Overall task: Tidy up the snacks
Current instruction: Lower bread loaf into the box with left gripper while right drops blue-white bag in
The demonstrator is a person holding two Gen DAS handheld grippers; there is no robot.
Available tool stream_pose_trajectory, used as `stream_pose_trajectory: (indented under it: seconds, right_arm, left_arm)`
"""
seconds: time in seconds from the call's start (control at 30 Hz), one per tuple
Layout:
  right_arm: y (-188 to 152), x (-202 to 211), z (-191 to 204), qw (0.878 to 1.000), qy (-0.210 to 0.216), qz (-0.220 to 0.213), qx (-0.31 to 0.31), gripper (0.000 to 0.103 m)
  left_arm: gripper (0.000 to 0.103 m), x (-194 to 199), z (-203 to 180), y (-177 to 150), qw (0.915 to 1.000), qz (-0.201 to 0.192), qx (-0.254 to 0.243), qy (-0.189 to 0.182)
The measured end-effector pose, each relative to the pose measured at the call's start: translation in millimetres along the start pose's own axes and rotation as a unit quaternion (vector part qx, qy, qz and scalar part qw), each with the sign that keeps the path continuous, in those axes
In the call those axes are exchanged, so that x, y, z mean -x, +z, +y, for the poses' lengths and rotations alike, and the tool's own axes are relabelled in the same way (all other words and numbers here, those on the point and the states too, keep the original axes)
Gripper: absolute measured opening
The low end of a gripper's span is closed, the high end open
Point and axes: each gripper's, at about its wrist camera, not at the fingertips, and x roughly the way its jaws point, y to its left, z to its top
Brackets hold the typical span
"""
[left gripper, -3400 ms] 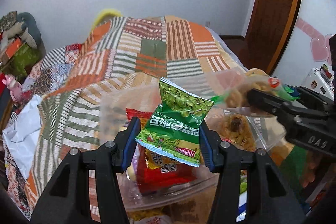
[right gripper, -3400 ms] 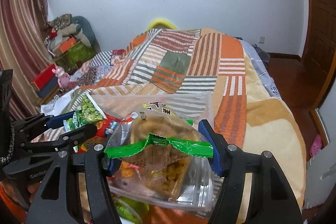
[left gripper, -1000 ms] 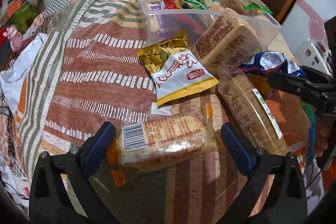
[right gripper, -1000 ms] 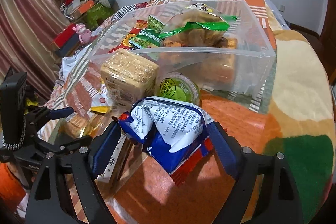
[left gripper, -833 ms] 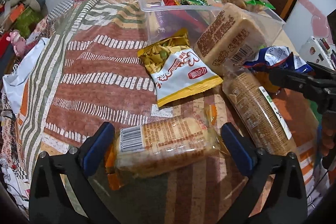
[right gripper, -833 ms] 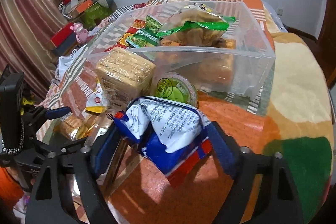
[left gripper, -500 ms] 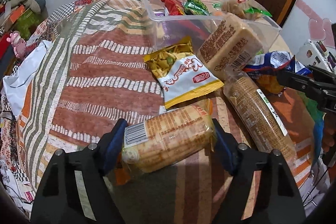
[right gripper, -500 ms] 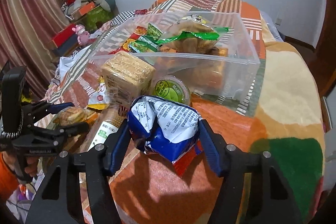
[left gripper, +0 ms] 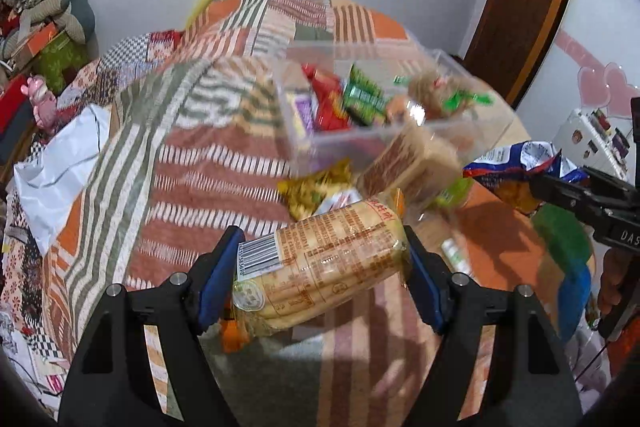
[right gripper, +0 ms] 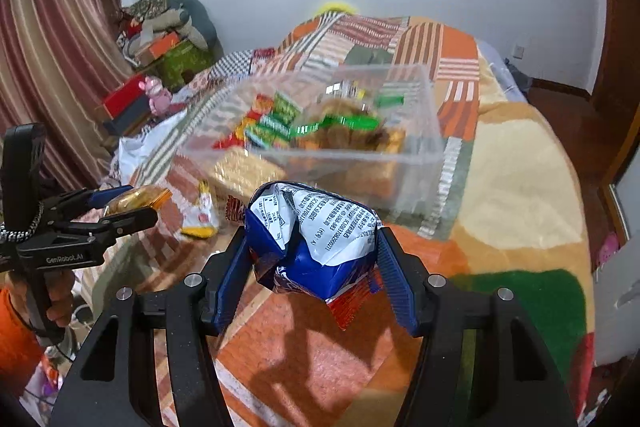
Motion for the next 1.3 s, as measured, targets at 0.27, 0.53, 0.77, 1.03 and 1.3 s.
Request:
stream_pose_trajectory:
  seconds: [0.27, 0.53, 0.77, 1.03, 1.3]
  right_arm:
    - [24.3, 15.8, -4.7, 0.999, -0.011, -0.044, -0.002, 0.058]
    - [56.3, 14.0, -10.1, 0.997, -0.006, -0.076, -0.017, 0.058]
    - [80.4, -2.3, -5.6, 0.996, -0.002, -0.086, -0.011, 0.058]
    - [98.7, -39.0, -0.7, 0.998, -0.008, -0.067, 0.005, 0.058]
    - [105.3, -62.7, -4.9, 0.999, -0.02, -0.047, 0.007, 0.061]
  left_arm:
    - [0.076, 15.4, -13.9, 40.4, 0.9987, -0.05, -0.008, -0.005]
    - [0.076, 13.0, -20.7, 81.1, 0.9971, -0.076, -0.005, -0.003]
    - [0.076, -11.1, -19.5, 103.2, 0.9974, -0.071, 0.011, -0.008]
    - [0.076, -50.2, -20.5, 117.4, 0.9987, -0.044, 0.024, -0.013]
    - [0.076, -82.0, -24.5, 124.6, 0.9995, -0.023, 0.018, -0.008]
